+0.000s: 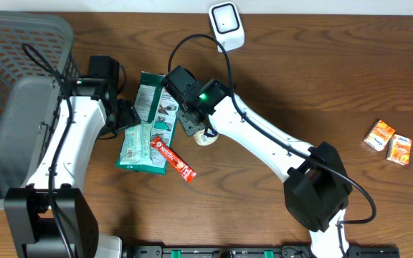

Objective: Scan the item barcode
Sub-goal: 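Lower the open right gripper over the jar's green lid, then close the right gripper on the jar and lift it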

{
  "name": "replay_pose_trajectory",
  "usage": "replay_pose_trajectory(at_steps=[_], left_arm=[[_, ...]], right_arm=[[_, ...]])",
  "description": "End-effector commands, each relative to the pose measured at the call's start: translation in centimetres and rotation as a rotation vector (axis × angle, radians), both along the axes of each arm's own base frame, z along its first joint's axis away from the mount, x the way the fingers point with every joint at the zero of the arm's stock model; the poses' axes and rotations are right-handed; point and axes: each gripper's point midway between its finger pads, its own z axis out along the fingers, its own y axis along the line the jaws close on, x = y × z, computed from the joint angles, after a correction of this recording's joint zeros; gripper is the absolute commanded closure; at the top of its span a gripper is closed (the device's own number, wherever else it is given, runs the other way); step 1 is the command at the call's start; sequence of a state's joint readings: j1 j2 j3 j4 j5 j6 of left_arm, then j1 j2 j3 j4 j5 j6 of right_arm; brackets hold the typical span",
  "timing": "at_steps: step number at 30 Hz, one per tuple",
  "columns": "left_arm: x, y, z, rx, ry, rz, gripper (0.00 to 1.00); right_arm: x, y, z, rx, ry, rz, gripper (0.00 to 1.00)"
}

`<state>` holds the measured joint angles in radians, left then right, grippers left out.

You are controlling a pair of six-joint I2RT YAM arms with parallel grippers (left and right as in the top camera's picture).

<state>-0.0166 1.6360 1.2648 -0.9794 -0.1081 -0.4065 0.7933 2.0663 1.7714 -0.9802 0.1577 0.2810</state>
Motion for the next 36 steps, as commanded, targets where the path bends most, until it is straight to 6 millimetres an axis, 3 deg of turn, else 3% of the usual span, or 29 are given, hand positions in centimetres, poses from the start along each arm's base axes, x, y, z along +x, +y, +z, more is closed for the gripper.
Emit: replay_pose_trajectory(at_steps=[1, 5, 7, 9, 10, 11, 13, 14, 20, 25, 29, 31, 35, 36], left_arm=[[0.3, 0.3, 1.0, 0.009, -0.03, 0.003, 0.07], [0.3, 0.3, 1.0, 0.009, -0.03, 0.003, 0.07], [0.3, 0.3, 1.0, 0.009, -0.03, 0.003, 0.07], [0.3, 0.3, 1.0, 0.008, -0.03, 0.003, 0.07], [0.3, 0.3, 1.0, 0.009, -0.03, 0.003, 0.07], [0.3, 0.3, 1.0, 0.009, -0.03, 0.003, 0.07], [0.3, 0.3, 1.0, 0.009, -0.03, 0.003, 0.07], [0.3, 0.3, 1.0, 0.009, -0.03, 0.003, 0.07], [0.3, 0.3, 1.0, 0.009, -0.03, 0.003, 0.07], [0.3, 0.3, 1.0, 0.009, -0.03, 0.003, 0.07], [0.3, 0.3, 1.0, 0.009, -0.03, 0.003, 0.07], [0.3, 0.3, 1.0, 0.009, -0.03, 0.003, 0.07], [0.3, 0.3, 1.0, 0.009, -0.03, 0.003, 0.07], [0.3, 0.3, 1.0, 0.008, -0.03, 0.003, 0.07]], right_arm=[[0.0, 0.0, 0.6, 0.01, -0.01, -0.003, 0.43], [-0.1, 0.0, 0.6, 0.008, -0.004, -0.001, 0.42], [-0.2, -0.1, 0.6, 0.006, -0.002, -0.001, 0.53], [-0.2, -0.1, 0.5, 0.004, 0.0, -0.001, 0.73], [-0.2, -0.1, 0.5, 0.004, 0.0, -0.001, 0.78], [-0.2, -0.1, 0.5, 0.003, 0.001, -0.001, 0.75], [-0.3, -0.2, 0.5, 0.002, 0.002, -0.001, 0.47], [-0.3, -0.2, 0.5, 0.002, 0.002, -0.001, 0.38], [-0.3, -0.1, 0.5, 0.004, 0.008, 0.0, 0.32], [-0.7, -0.5, 0.3, -0.01, 0.024, 0.0, 0.38], [-0.9, -0.6, 0.3, -0.017, 0.03, 0.0, 0.28], [-0.6, -0.5, 0.4, -0.013, 0.019, 0.003, 0.29], [0.7, -0.5, 2.7, 0.007, -0.041, 0.004, 0.26], [1.0, -0.4, 3.7, 0.029, -0.05, -0.004, 0.17]])
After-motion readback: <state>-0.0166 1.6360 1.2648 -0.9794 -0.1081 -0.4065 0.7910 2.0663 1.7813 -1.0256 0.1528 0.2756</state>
